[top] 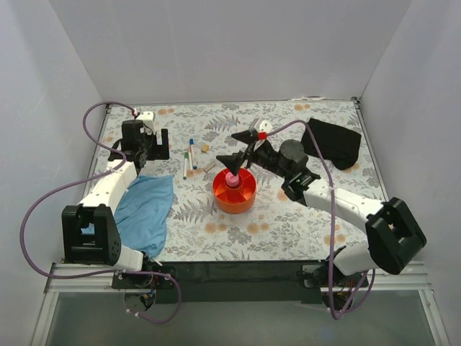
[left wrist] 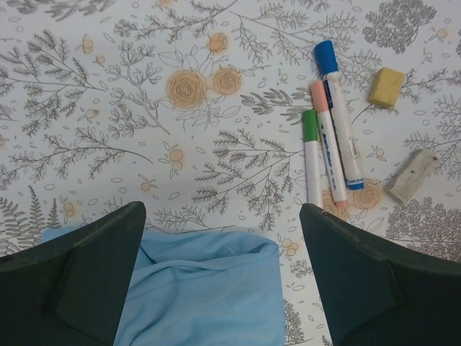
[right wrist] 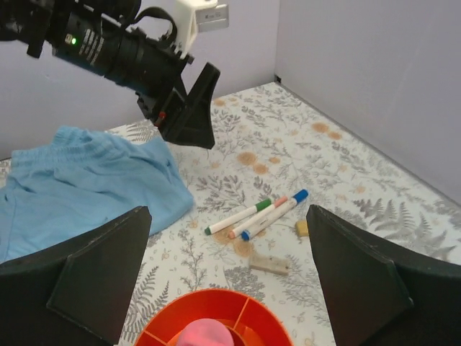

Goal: Sort the stationery into containers
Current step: Pick up the stationery from the center of the board.

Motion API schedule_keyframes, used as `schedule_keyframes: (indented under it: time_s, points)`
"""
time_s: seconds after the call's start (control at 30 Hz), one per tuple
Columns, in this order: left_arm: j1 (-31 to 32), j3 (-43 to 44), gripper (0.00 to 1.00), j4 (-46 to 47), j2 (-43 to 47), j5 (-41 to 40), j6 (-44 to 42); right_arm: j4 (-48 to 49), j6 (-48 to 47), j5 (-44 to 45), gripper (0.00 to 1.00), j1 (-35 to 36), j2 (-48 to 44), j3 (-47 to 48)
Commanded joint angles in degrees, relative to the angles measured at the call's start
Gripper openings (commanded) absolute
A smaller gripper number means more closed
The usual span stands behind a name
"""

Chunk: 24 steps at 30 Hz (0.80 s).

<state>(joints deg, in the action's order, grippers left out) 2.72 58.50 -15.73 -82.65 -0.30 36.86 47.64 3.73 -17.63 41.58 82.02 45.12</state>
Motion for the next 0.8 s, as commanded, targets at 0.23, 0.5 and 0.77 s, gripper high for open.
schedule_keyframes:
  time_s: [0.23, 0.5, 0.77]
  points:
    - [-0.4, -2.2, 0.90, 0.4, 11.1, 3.5, -0.6, -72.5, 0.7, 16.5, 0.98, -14.0, 21.7, 56.0]
    - [-8.8, 0.6, 0.87, -3.9, 9.5, 10.9, 1.4, -78.8, 1.1, 15.1, 0.85, -20.0, 27.4, 50.4]
    - [-8.7, 0.3, 0.86, -3.1, 5.7, 9.2, -0.1, -78.9, 1.1, 13.3, 0.78, -20.1, 29.2, 45.0]
